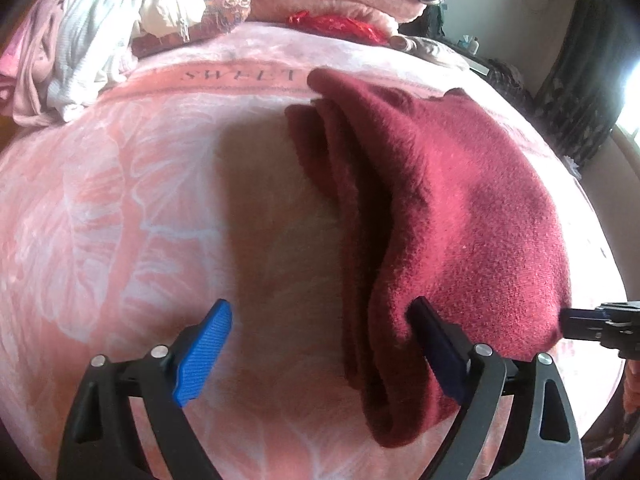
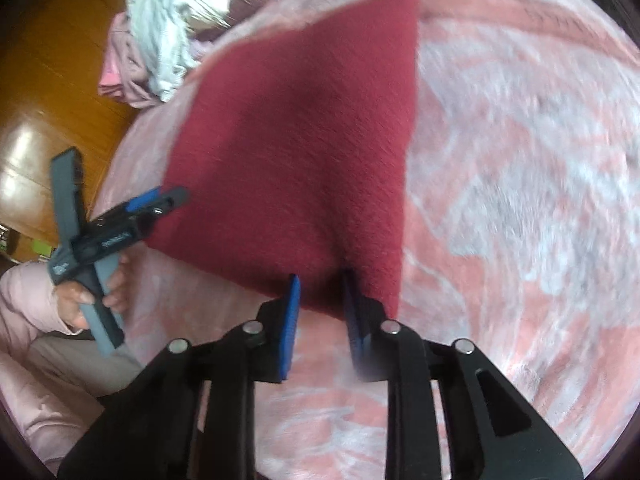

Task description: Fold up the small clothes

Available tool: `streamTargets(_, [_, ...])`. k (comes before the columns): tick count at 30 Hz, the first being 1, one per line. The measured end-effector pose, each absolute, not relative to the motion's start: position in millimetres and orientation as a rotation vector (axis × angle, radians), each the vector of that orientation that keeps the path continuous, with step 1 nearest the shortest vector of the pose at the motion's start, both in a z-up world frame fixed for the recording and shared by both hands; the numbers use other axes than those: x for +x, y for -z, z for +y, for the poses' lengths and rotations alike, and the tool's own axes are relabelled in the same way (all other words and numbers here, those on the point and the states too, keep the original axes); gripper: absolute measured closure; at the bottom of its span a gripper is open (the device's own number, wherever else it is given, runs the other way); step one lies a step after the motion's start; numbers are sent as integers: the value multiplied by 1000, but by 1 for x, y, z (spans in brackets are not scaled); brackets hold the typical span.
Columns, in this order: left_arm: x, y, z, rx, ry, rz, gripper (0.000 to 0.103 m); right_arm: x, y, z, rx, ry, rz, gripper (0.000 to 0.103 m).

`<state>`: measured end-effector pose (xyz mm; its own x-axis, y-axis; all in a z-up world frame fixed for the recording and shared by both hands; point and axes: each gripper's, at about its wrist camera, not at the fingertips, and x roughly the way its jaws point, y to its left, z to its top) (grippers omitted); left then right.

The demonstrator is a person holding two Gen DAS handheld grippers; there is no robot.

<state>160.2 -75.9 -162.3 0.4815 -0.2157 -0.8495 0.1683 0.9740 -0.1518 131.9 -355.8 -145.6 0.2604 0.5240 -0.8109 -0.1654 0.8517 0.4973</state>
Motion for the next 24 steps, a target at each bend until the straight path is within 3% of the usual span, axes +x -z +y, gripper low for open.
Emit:
streamTargets(9, [160,162,-76,-37,218,1050,7,129,138,-353,360,-465,1224,79])
streamTargets(14, [152,146,-72,-33,169,1078,8,119,110,-345,243,-381,1207,47])
streamTargets(18, [143,124,-67,-44,119,1084,8,112,87,-345,217,-335,1210,38])
streamTargets(20, [134,105,-66,-42,103,1055,8,105,73,-342,182,-305,1202,26])
streamTargets(24, [123,72,-67,-33,79,1024,4,90,50,-341,190,-285,1198,18])
